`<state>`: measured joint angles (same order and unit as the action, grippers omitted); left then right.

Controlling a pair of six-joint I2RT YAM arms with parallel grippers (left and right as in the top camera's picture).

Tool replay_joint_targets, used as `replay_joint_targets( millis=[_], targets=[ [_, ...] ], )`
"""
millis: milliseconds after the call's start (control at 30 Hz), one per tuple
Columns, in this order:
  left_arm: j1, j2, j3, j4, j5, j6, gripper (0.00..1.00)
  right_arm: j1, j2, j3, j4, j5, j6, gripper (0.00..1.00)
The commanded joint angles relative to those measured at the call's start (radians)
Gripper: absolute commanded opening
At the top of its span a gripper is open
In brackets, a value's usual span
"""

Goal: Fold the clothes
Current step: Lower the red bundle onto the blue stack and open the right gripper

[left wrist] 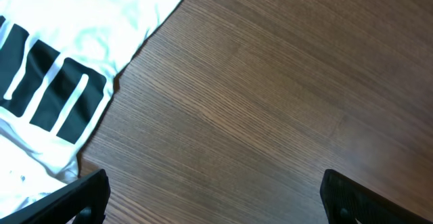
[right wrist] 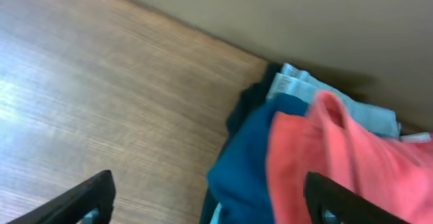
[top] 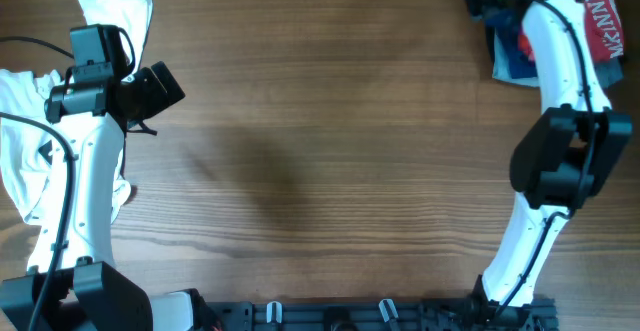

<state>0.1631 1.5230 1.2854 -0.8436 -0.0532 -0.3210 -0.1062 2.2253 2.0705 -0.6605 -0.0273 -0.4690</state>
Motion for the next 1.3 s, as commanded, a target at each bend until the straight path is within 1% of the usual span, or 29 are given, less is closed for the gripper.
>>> replay_joint_targets(
  millis=[0, 33, 167, 433, 533, 667, 900, 1033, 1167, 1267],
  targets=[
    [0.003, -0.002, -0.01, 0.014, 0.011, -0.002, 1.0, -0.073, -0.075, 0.011, 0.052, -0.09, 0.165, 0.99],
    [0.003, -0.002, -0.01, 0.017, 0.011, -0.002, 1.0, -0.104, -0.075, 0.011, 0.074, -0.118, 0.213, 1.0],
    [0.003, -0.002, -0.01, 0.018, 0.011, -0.002, 1.0, -0.176, -0.072, 0.009, 0.078, -0.196, 0.261, 1.0],
    [0.003, -0.002, -0.01, 0.017, 0.012, -0.002, 1.0, -0.264, -0.028, 0.009, 0.132, -0.206, 0.266, 1.0],
    [0.003, -0.002, -0.01, 0.018, 0.012, -0.002, 1.0, -0.282, 0.039, 0.009, 0.171, -0.206, 0.343, 1.0],
    [0.003, -0.002, -0.01, 0.018, 0.012, -0.002, 1.0, -0.286, 0.145, 0.009, 0.222, -0.207, 0.393, 1.0],
    [0.003, -0.002, -0.01, 0.018, 0.011, -0.002, 1.0, -0.265, 0.37, 0.009, 0.29, -0.211, 0.393, 1.0],
    [0.003, -0.002, -0.01, 0.017, 0.012, -0.002, 1.0, -0.246, 0.45, 0.009, 0.265, -0.222, 0.401, 1.0],
    [0.003, -0.002, -0.01, 0.017, 0.012, -0.002, 1.0, -0.24, 0.422, 0.009, 0.267, -0.221, 0.401, 1.0],
    [0.003, -0.002, -0.01, 0.017, 0.011, -0.002, 1.0, -0.241, 0.323, 0.009, 0.269, -0.221, 0.394, 1.0]
  ],
)
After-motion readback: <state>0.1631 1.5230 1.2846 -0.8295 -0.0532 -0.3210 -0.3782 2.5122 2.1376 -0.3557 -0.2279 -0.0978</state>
